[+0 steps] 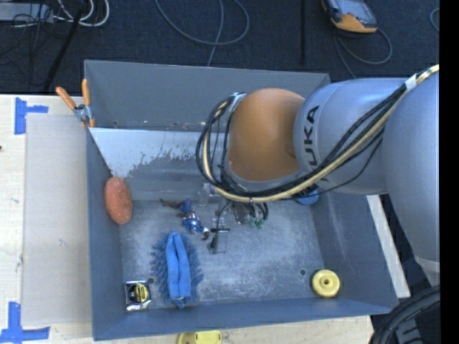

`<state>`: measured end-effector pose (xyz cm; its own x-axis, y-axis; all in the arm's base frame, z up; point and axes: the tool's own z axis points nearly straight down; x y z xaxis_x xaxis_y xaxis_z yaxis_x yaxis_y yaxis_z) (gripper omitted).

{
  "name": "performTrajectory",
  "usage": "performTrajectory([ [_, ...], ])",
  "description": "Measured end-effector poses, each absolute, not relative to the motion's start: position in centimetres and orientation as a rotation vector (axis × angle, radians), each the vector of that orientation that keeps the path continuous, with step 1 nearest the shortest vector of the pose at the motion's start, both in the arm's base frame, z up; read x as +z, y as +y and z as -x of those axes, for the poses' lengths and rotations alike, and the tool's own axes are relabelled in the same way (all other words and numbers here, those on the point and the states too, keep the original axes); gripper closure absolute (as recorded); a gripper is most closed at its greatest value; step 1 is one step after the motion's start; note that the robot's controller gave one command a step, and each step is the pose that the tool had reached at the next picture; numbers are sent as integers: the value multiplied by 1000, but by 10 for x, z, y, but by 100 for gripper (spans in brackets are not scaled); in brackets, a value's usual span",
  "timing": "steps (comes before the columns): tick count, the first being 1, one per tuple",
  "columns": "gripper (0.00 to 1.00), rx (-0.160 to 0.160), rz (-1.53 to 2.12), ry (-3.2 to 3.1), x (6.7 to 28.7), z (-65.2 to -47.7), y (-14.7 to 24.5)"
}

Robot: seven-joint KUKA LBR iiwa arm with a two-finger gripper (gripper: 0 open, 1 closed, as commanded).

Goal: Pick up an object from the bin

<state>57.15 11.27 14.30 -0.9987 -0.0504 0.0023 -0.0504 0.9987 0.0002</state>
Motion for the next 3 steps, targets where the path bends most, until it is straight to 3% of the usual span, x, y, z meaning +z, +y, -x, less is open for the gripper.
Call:
performTrajectory([
  [1, 0, 0, -165, -3147, 114, -594, 135],
  [2, 0, 0, -70, -3138, 93, -557, 141],
  [3, 100, -1, -715, -3060, 70, -577, 147],
])
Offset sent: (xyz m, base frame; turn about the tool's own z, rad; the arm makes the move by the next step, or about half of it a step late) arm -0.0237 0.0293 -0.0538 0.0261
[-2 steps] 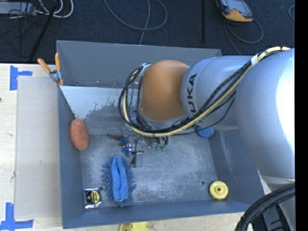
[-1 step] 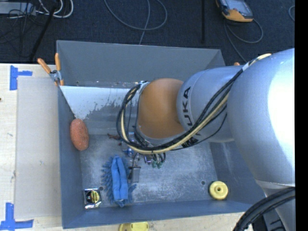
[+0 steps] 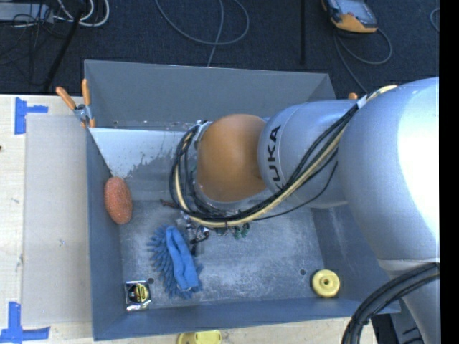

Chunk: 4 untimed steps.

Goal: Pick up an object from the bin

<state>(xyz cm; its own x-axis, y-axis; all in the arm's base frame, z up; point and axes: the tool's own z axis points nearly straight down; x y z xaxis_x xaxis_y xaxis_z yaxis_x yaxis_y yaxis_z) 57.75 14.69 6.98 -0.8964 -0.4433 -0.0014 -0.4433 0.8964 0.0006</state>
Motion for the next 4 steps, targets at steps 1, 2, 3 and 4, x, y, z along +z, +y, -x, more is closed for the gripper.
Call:
performTrajectory([
  [1, 100, 2, 712, 3059, 70, -577, 147],
  [2, 100, 1, 731, 3063, 118, -573, 157],
  [3, 0, 1, 772, 3045, 163, -566, 158],
  [4, 0, 1, 775, 3043, 168, -565, 158],
])
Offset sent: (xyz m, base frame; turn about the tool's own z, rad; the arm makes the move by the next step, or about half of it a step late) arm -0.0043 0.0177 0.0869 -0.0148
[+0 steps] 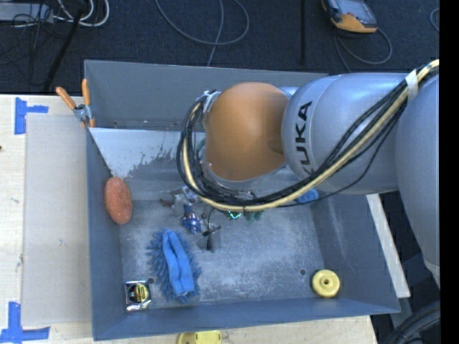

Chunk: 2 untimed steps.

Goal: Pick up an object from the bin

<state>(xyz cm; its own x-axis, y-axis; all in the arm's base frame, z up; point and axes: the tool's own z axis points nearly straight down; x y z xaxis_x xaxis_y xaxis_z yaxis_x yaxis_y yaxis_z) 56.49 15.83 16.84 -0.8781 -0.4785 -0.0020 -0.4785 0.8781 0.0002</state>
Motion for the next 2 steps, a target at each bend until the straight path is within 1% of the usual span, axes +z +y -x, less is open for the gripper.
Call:
performTrajectory([
  [1, 0, 0, 845, 3022, 142, -559, 169],
  [2, 0, 0, 1143, 2929, 120, -544, 184],
])
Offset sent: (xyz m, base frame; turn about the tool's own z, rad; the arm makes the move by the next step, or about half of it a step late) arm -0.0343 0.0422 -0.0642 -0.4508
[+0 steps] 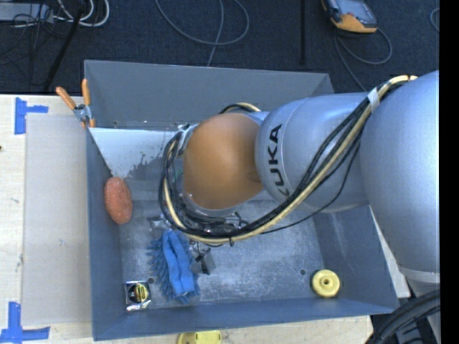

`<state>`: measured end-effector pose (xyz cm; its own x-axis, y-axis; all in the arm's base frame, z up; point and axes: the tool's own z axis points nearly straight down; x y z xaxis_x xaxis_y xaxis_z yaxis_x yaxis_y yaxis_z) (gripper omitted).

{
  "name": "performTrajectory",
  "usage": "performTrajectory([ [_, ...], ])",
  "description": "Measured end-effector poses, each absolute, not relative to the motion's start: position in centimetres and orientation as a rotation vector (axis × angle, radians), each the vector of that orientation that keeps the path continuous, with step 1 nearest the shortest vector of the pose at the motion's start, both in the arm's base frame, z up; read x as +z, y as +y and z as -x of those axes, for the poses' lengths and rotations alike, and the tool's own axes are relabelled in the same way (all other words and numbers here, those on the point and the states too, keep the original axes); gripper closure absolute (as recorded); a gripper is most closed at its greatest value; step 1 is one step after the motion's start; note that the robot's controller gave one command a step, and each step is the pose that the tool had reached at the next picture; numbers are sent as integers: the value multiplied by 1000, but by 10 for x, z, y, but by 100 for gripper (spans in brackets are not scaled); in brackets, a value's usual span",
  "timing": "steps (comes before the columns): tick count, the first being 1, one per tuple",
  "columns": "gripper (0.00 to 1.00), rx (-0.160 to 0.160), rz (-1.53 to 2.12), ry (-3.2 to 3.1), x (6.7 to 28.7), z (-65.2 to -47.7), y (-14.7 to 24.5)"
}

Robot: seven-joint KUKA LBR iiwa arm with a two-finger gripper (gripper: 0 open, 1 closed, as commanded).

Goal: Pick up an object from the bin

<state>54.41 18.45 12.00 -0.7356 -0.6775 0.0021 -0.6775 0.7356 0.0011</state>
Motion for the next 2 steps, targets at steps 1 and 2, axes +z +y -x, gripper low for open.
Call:
performTrajectory([
  [1, 100, -4, -1653, -2672, 89, -554, 198],
  [2, 100, -4, -1651, -2672, 89, -554, 198],
])
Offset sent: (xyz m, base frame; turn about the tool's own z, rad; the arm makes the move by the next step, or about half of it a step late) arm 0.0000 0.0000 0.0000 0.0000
